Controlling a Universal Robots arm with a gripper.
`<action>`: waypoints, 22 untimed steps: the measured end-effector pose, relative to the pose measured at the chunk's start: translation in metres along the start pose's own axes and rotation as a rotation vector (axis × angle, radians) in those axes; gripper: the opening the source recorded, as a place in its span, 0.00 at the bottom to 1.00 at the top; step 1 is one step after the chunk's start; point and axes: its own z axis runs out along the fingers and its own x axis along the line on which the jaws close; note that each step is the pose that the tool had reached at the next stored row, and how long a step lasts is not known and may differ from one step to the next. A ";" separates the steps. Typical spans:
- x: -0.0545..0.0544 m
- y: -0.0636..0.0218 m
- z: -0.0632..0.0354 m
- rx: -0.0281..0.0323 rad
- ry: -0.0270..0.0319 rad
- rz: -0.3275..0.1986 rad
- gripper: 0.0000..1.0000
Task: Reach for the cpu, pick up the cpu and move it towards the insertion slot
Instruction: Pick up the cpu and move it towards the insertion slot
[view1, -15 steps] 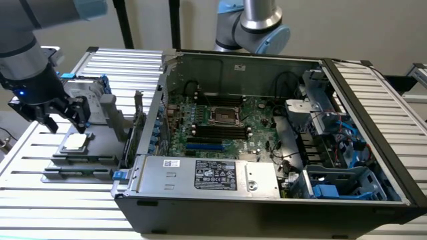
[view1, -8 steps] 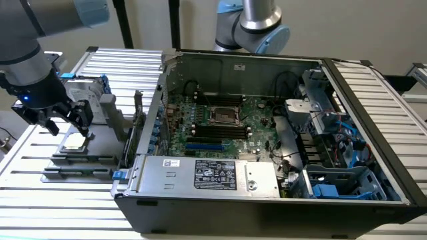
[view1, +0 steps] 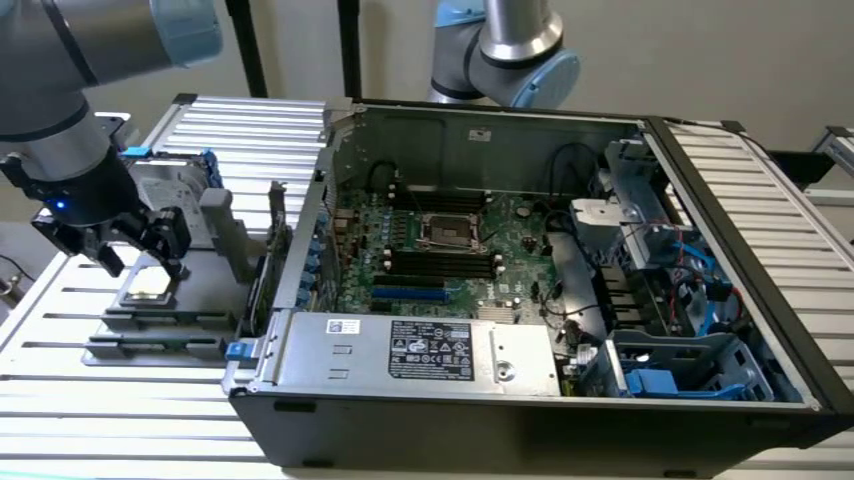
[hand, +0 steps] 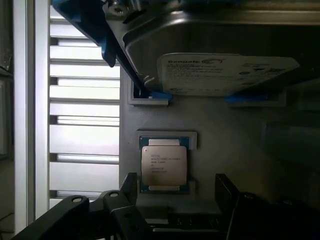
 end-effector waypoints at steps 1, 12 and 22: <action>0.000 0.0002 0.0014 0.0000 0.0000 0.000 0.73; 0.005 0.0036 0.0125 0.0001 0.0001 0.000 0.73; 0.007 0.0046 0.0206 0.0000 0.0000 0.000 0.73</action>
